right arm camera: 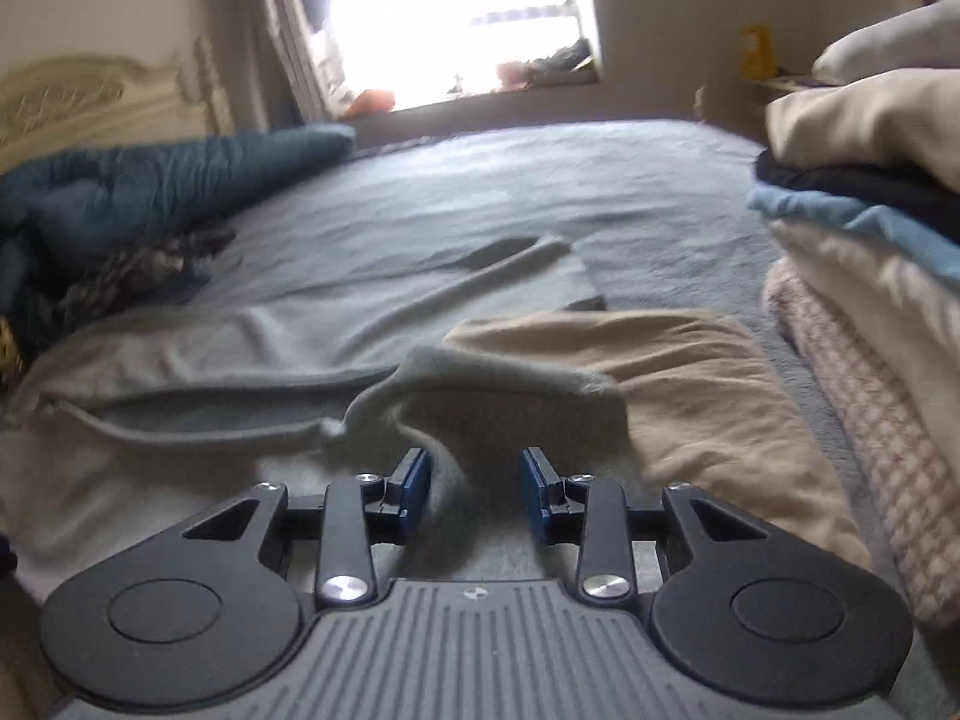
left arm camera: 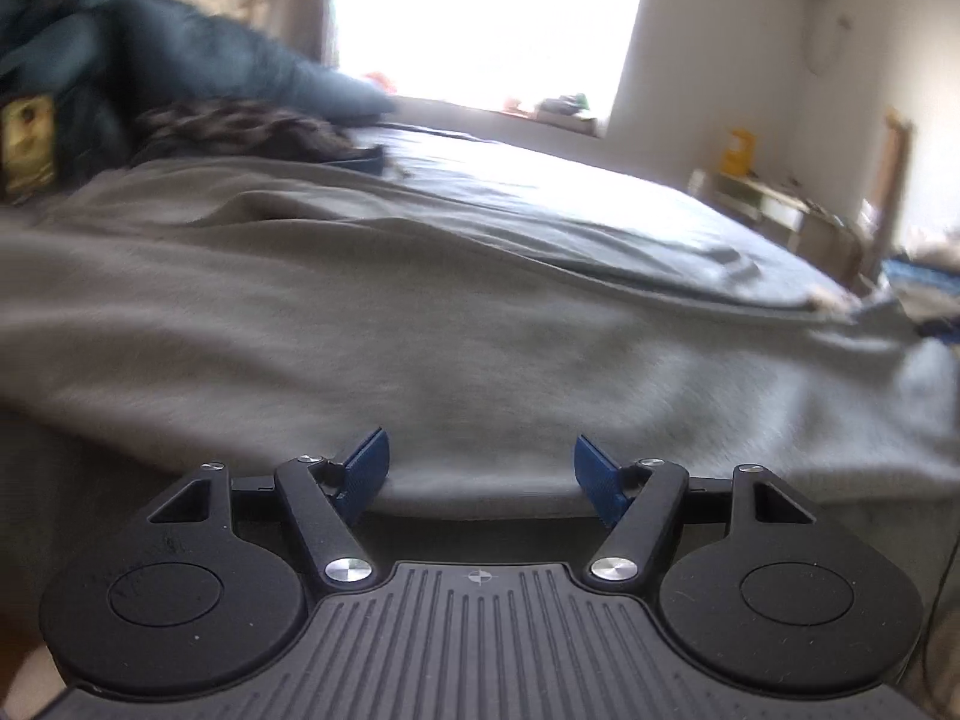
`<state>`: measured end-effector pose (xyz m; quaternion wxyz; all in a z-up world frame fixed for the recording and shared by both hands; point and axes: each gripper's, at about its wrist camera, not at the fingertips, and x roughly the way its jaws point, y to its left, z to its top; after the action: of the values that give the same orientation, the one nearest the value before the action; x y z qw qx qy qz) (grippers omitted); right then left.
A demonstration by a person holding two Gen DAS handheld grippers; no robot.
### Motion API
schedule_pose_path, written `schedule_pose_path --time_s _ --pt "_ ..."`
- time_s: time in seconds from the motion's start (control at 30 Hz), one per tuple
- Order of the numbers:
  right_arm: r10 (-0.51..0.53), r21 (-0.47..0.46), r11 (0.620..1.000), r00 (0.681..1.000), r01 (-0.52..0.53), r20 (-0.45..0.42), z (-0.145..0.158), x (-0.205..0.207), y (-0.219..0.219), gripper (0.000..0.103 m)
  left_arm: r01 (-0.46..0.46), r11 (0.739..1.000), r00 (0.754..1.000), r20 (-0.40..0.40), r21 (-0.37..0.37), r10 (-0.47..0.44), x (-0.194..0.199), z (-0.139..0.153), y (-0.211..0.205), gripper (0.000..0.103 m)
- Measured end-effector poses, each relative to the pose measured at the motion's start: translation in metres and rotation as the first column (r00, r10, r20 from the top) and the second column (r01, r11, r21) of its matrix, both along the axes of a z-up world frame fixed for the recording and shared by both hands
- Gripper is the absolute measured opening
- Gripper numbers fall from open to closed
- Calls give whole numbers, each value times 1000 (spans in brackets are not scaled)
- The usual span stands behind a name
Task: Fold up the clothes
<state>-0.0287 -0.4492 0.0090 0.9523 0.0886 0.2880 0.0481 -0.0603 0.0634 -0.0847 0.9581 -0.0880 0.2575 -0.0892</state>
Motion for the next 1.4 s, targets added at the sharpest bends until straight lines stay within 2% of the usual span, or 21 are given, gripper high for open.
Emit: schedule_pose_path --time_s 0.13,0.23,0.27,0.4,0.57,0.63,0.77,0.83,0.97,1.03,1.2,1.27,1.3,1.37,1.4 --pt "27 51 998 992 -34 126 20 -47 15 41 -143 988 989 -50 -61 140 -14 0 44 69" --pt "111 116 985 981 -130 160 22 -78 39 43 -273 955 959 -107 -117 261 -22 -3 84 69" --pt "137 143 977 977 -161 163 20 -87 48 44 -313 938 947 -122 -146 297 -25 -4 98 69" --pt "186 346 916 980 -201 77 -17 -99 76 49 -392 881 920 -131 -265 370 -29 -6 138 69" --pt "121 624 781 984 -13 -132 -93 -83 86 52 -419 815 906 -130 -400 402 -20 -13 169 69" --pt "89 686 726 983 47 -161 -110 -80 86 51 -424 785 902 -133 -452 410 -14 -17 180 69" --pt "31 745 661 989 87 -143 -121 -72 81 51 -425 744 894 -113 -516 433 -3 -21 199 69" --pt "-4 759 642 990 110 -140 -122 -68 77 49 -427 727 888 -99 -538 449 2 -22 207 69" --pt "-55 799 581 987 154 -151 -132 -64 74 48 -456 688 864 -94 -565 495 6 -24 223 68" --pt "-68 805 571 986 162 -151 -136 -64 76 48 -456 664 859 -100 -593 501 8 -27 230 66" --pt "-133 817 543 980 195 -145 -136 -55 69 47 -455 652 853 -86 -607 514 18 -25 242 65" --pt "-172 834 510 975 210 -140 -139 -52 65 47 -457 640 849 -88 -617 521 22 -26 246 64" --pt "-188 841 495 972 218 -141 -143 -52 65 46 -457 636 850 -94 -622 519 25 -27 248 60" --pt "-216 852 470 966 232 -143 -149 -52 66 43 -443 648 861 -93 -619 500 28 -28 247 53" --pt "-212 846 481 967 229 -141 -148 -51 68 43 -421 660 875 -87 -623 476 27 -27 247 48"
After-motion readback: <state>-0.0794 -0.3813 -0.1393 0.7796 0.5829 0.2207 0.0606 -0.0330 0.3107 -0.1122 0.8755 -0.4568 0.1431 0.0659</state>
